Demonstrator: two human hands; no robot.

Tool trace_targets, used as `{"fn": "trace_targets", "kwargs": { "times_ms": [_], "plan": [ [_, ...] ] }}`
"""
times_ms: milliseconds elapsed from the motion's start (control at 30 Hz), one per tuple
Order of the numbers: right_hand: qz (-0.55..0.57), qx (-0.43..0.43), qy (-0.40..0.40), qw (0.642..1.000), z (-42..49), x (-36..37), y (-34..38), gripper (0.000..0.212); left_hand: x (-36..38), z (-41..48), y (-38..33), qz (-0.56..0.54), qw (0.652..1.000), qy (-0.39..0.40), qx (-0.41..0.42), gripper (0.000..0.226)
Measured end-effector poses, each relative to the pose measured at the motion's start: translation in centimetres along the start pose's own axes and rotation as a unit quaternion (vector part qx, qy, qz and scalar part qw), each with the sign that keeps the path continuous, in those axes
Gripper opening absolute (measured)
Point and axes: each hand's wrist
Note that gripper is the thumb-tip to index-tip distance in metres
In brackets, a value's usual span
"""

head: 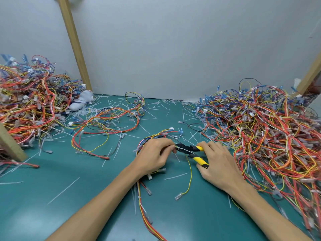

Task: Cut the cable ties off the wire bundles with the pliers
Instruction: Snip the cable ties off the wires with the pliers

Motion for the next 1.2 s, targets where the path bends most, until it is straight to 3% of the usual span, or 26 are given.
{"fn": "trace_targets", "kwargs": {
  "times_ms": [500, 767, 1200],
  "plan": [
    [-0.026, 0.005, -0.004, 1.000, -0.08, -0.50, 0.13, 0.022, 0.05, -0.05, -0.05, -0.027, 0.999, 0.008, -0.017, 0.021],
    [-0.051, 0.004, 0.056, 0.997, 0.09, -0.55, 0.16, 0.023, 0.03, 0.05, 0.02, -0.031, 0.999, 0.018, -0.028, 0.022],
    [-0.057, 0.000, 0.057, 0.997, 0.37, -0.59, 0.19, 0.024, -0.29, 0.02, -0.24, -0.037, 0.998, 0.023, -0.044, 0.022]
  ]
}}
Point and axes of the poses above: each hand's wrist, its own z-axis towards the middle knuckle, its own x-axis out of the palm, y = z × x, and after that the axes turned 8 degrees about -z, right-handed
